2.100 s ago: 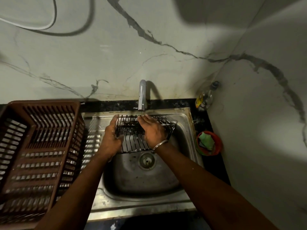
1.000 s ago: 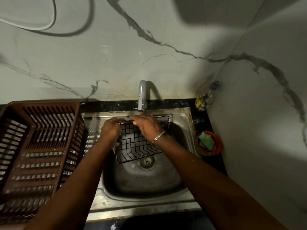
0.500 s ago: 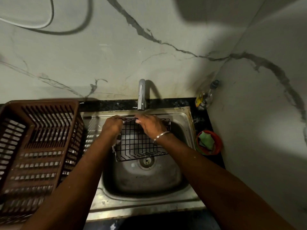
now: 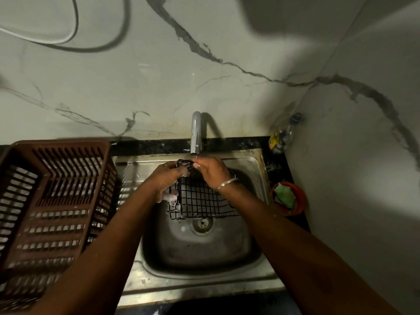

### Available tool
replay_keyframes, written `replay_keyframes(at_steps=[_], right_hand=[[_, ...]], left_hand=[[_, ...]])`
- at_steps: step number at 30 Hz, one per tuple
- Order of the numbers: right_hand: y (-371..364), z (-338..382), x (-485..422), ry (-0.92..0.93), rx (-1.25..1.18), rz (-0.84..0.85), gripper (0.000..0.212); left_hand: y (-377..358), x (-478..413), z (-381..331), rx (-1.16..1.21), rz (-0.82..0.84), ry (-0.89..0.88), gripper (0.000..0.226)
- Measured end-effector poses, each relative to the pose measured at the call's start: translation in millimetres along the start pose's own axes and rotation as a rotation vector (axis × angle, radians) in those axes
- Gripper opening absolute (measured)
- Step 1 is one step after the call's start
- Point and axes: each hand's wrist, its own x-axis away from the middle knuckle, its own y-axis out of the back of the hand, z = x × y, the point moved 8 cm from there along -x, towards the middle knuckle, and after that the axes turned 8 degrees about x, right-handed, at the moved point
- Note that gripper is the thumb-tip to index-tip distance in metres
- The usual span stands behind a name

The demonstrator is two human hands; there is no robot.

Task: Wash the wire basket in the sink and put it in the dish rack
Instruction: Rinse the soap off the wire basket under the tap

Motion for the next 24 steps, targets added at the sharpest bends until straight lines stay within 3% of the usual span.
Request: replay_keyframes(at_steps=[3, 7, 11, 15, 19, 22, 24], right_hand=[[-3, 22, 0, 0.073, -0.028, 0.011, 0.028], [2, -2, 5, -0.008, 0.014, -0.007, 0.041], [3, 26, 7, 0.166, 0.019, -0.026, 0.042], [-3, -2, 12, 0.039, 0.045, -0.010, 0.043], [0, 10, 14, 0.065, -0.019, -0.035, 0.042], [-3, -14, 16, -0.065, 0.002, 0.001, 0.031], [-3, -4, 13, -0.044, 0.006, 0.002, 0.027]], left_hand=[[-12, 1, -5, -0.059, 0.078, -0.013, 0.038], [-17, 2, -7, -0.090, 0.089, -0.010, 0.040], [-24, 1, -6, -0.117, 0.071, -0.016, 0.031], [-24, 2, -6, -0.156, 0.074, -0.037, 0.026], [-22, 1, -12, -0.153, 0.068, -0.086, 0.021], [-12, 1, -12, -0.087, 0.038, -0.078, 0.032], [-3, 1, -15, -0.079, 0.000, -0.101, 0.039]])
